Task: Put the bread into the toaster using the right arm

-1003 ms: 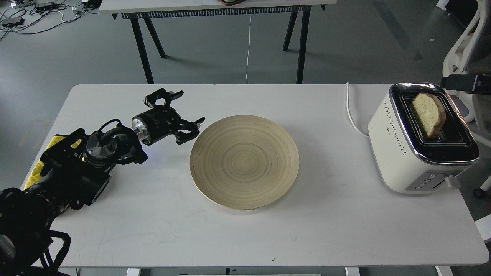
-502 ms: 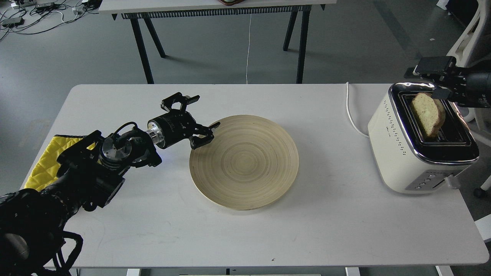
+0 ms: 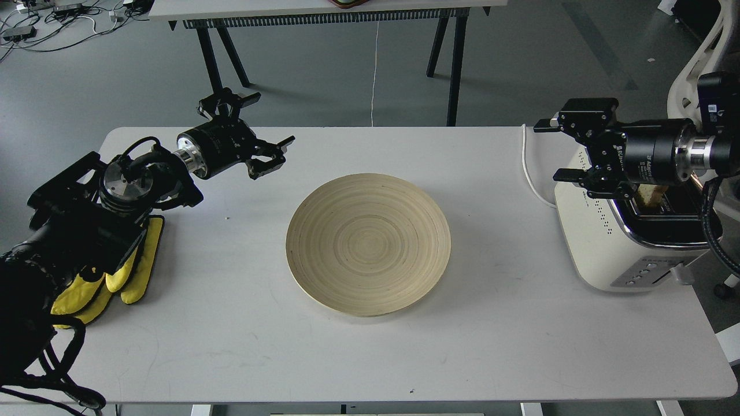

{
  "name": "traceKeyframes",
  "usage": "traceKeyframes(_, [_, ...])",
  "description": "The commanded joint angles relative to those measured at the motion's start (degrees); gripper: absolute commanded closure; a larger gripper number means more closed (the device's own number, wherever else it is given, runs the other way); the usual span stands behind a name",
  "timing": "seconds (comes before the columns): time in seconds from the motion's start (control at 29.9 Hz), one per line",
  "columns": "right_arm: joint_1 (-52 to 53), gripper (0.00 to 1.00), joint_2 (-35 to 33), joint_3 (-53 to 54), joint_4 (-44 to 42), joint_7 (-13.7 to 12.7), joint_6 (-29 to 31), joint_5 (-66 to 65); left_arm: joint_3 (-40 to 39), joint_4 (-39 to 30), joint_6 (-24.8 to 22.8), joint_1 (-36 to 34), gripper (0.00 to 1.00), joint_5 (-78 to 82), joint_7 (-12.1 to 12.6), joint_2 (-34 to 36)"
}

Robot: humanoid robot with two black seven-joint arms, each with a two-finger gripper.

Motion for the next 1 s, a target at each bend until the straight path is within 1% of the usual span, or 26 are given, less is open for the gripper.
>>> traceKeyframes(0.0, [0.0, 0.04, 1.0, 2.0, -1.7, 5.0, 0.0, 1.9, -0.1, -0.1, 0.0, -1.3, 0.0, -0.1, 0.0, 1.8])
traceKeyframes(0.07, [0.0, 0.04, 2.0, 2.7, -3.3, 8.7, 0.0, 3.7, -0.1, -0.1, 0.0, -1.8, 0.0, -0.1, 0.1, 2.8])
traceKeyframes(0.2, [-1.5, 0.04, 5.3, 2.8, -6.7, 17.0, 0.0, 11.1, -0.3, -0.1, 0.0, -2.6, 0.0, -0.2, 0.1, 3.8])
traceKeyframes(0.3, [-3.9, 0.04, 8.6, 3.2, -8.6, 21.6, 0.0, 16.9, -2.0, -0.1, 0.0, -2.6, 0.0, -0.2, 0.1, 3.9])
traceKeyframes(0.4, [-7.0, 0.04, 12.2, 4.5, -10.9, 24.8, 0.0, 21.6, -4.2, -0.1, 0.0, -2.6, 0.0, -0.2, 0.1, 4.0])
traceKeyframes(0.5, [-11.0, 0.04, 15.8, 8.3, -13.3, 25.9, 0.0, 24.7, -4.0, -0.2, 0.0, -2.5, 0.0, -0.2, 0.1, 4.5])
traceKeyframes(0.67, [-18.3, 0.04, 20.8, 16.5, -15.7, 26.0, 0.0, 25.7, -3.6, -0.4, 0.0, -2.3, 0.0, 0.0, 0.1, 5.4])
traceKeyframes(0.8, [-19.5, 0.04, 21.6, 17.3, -16.9, 26.0, 0.0, 25.7, -3.6, -0.4, 0.0, -2.3, 0.0, 0.1, 0.1, 5.7])
traceKeyframes(0.97, [-19.5, 0.04, 24.7, 17.0, -19.8, 26.0, 0.0, 25.7, -3.5, -0.8, 0.0, -1.8, 0.0, 0.2, 0.1, 5.5])
